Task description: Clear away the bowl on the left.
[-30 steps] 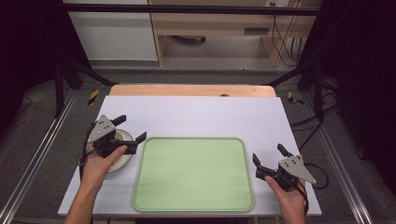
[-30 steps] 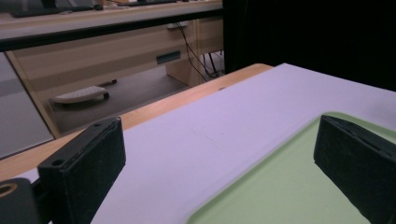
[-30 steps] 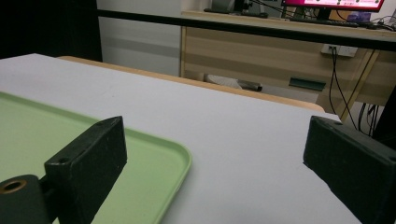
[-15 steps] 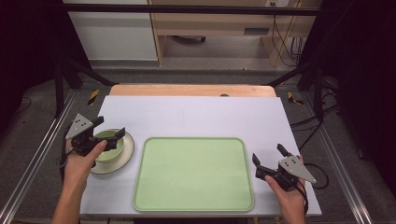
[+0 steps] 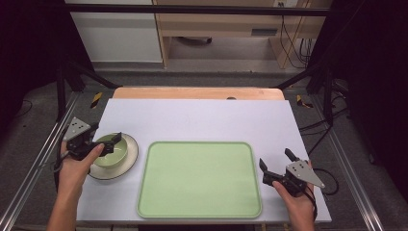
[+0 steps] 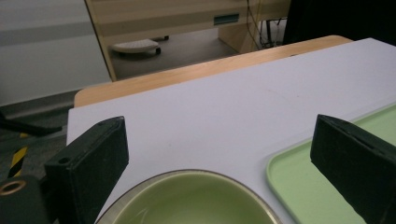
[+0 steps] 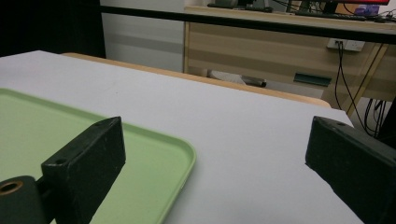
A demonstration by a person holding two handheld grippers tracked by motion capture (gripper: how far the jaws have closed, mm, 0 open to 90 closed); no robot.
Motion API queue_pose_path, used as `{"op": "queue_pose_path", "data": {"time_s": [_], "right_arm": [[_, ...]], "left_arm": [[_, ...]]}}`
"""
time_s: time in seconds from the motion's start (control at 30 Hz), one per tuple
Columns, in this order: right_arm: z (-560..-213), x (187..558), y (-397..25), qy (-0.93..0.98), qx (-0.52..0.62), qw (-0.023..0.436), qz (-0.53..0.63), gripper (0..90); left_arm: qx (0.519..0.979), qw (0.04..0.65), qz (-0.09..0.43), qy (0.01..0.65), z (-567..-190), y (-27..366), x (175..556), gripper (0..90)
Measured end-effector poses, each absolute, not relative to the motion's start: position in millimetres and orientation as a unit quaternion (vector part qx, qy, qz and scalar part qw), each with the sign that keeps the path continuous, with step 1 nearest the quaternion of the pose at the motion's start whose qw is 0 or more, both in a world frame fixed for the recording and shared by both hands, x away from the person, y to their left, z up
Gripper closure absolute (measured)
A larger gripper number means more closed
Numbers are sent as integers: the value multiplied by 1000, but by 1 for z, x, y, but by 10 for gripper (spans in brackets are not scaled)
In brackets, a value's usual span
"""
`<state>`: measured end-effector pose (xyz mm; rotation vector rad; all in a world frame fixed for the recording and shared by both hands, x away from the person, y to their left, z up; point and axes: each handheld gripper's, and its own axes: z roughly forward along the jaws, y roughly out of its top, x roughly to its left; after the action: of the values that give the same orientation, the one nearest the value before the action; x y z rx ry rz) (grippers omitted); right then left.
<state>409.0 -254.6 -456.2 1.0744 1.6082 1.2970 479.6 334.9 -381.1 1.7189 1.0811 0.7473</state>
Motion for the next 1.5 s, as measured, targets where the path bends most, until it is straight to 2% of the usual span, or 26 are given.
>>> {"op": "queue_pose_path", "data": {"time_s": [0.37,0.77,1.13,1.2,1.5], "right_arm": [[-456,409,-253,636,423,394,511,51],[-458,410,-250,646,417,390,507,49],[-458,410,-247,655,412,390,499,47],[-459,410,-248,654,414,391,498,47],[-459,410,-247,656,414,389,497,47]], "left_arm": [[688,445,308,484,-387,364,480,56],[694,388,297,529,-402,380,482,112],[711,344,262,555,-416,387,485,262],[715,338,256,556,-419,387,485,317],[713,323,235,576,-429,391,487,456]]}}
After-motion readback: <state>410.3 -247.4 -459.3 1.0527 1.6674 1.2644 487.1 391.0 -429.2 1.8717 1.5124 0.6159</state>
